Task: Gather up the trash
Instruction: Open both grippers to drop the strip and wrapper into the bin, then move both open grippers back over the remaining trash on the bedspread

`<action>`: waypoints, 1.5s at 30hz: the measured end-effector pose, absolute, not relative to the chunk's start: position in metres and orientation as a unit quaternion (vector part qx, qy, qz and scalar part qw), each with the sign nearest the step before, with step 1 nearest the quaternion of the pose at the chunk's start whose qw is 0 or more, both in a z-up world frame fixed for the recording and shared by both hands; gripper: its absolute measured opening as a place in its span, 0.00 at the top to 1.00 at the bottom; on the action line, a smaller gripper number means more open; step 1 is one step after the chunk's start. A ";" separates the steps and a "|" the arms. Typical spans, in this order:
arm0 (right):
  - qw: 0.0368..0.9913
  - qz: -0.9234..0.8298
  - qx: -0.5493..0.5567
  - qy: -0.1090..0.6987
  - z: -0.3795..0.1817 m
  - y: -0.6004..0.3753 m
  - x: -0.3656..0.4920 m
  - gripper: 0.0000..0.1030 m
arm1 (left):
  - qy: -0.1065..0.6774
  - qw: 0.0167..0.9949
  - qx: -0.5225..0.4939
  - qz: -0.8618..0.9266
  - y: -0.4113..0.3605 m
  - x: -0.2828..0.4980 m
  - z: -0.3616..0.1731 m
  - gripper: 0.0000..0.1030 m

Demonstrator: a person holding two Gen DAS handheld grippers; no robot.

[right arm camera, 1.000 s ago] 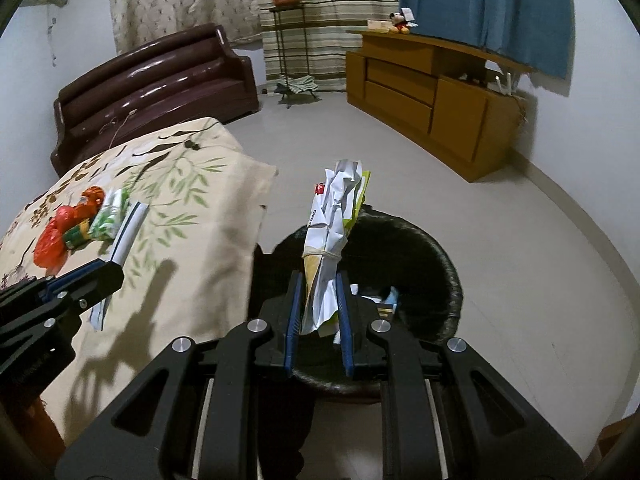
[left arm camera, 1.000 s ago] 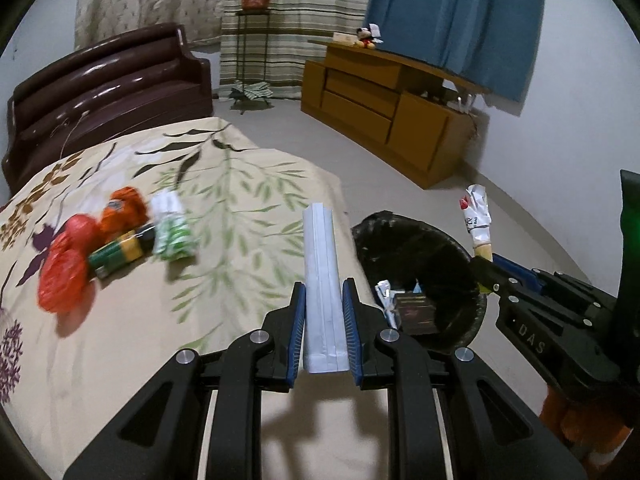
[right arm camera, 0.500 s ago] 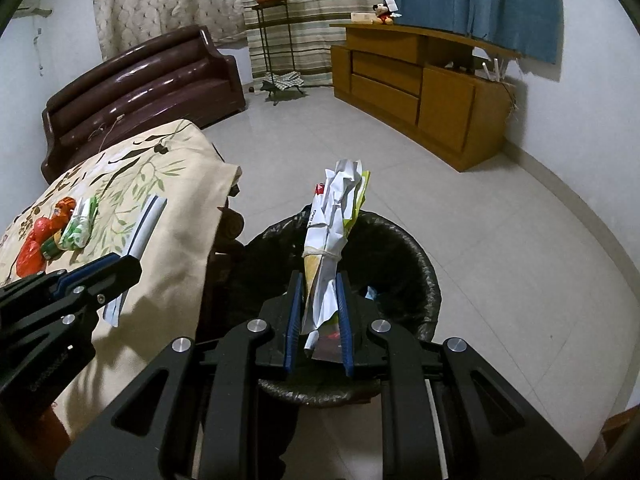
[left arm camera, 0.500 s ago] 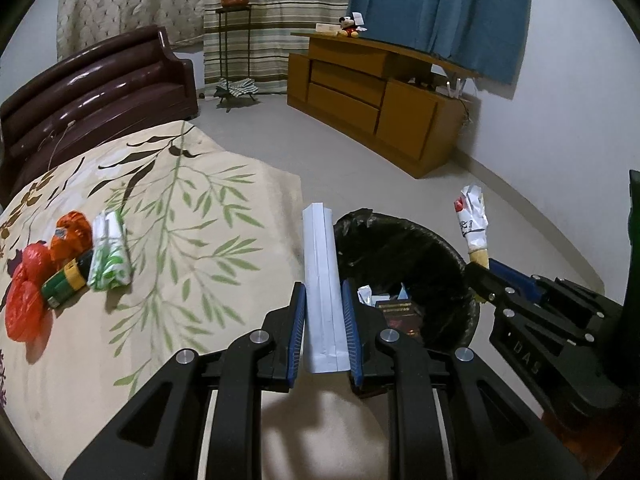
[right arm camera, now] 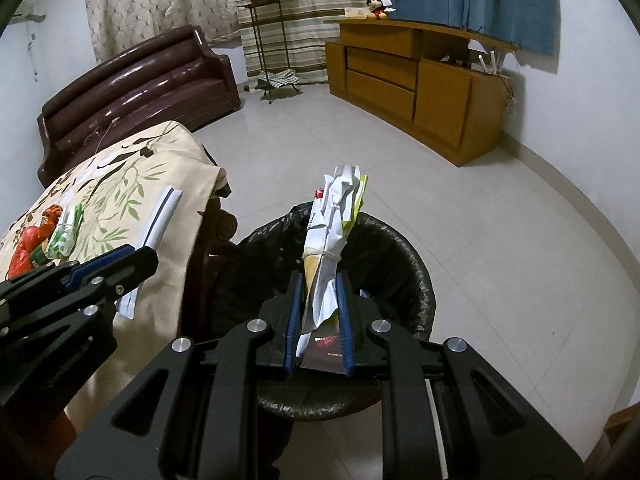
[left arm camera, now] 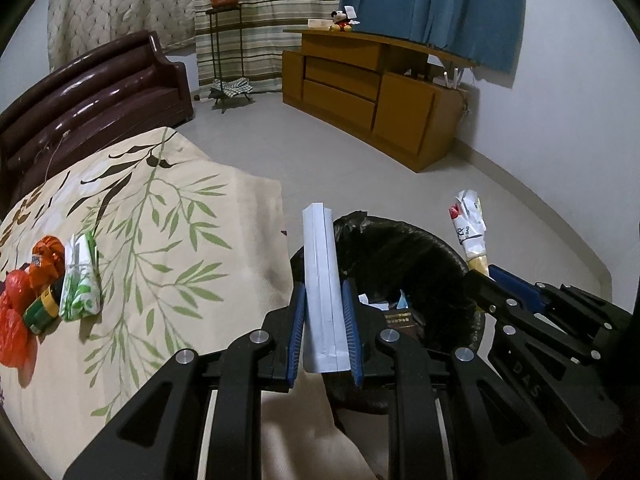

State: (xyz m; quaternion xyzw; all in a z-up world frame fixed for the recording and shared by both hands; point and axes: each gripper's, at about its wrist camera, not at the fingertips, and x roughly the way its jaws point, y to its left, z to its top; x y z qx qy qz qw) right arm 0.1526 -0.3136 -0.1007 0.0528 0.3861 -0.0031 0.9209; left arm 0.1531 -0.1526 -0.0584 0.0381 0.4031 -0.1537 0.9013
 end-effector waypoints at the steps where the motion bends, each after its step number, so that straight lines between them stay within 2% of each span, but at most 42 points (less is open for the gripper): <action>1: 0.921 -0.003 0.054 0.387 -0.101 -0.315 0.154 0.84 | 0.404 0.901 0.038 -0.154 -0.154 0.154 -0.059 0.80; 8: 0.919 -0.004 0.065 0.388 -0.107 -0.319 0.160 0.81 | 0.410 0.897 0.045 -0.157 -0.163 0.157 -0.061 0.77; 10: 0.919 -0.005 0.068 0.389 -0.109 -0.320 0.159 0.75 | 0.411 0.897 0.044 -0.155 -0.163 0.158 -0.061 0.65; 20: 0.917 -0.012 0.079 0.391 -0.110 -0.323 0.157 0.73 | 0.406 0.902 0.034 -0.144 -0.152 0.156 -0.056 0.52; 22: 0.917 -0.012 0.082 0.391 -0.110 -0.324 0.157 0.66 | 0.405 0.903 0.030 -0.143 -0.146 0.154 -0.053 0.50; 34: 0.917 0.009 0.078 0.390 -0.105 -0.297 0.151 0.61 | 0.399 0.910 0.007 -0.113 -0.106 0.140 -0.043 0.47; 45: 0.917 0.047 0.063 0.390 -0.096 -0.252 0.149 0.55 | 0.400 0.915 -0.018 -0.051 -0.037 0.125 -0.043 0.45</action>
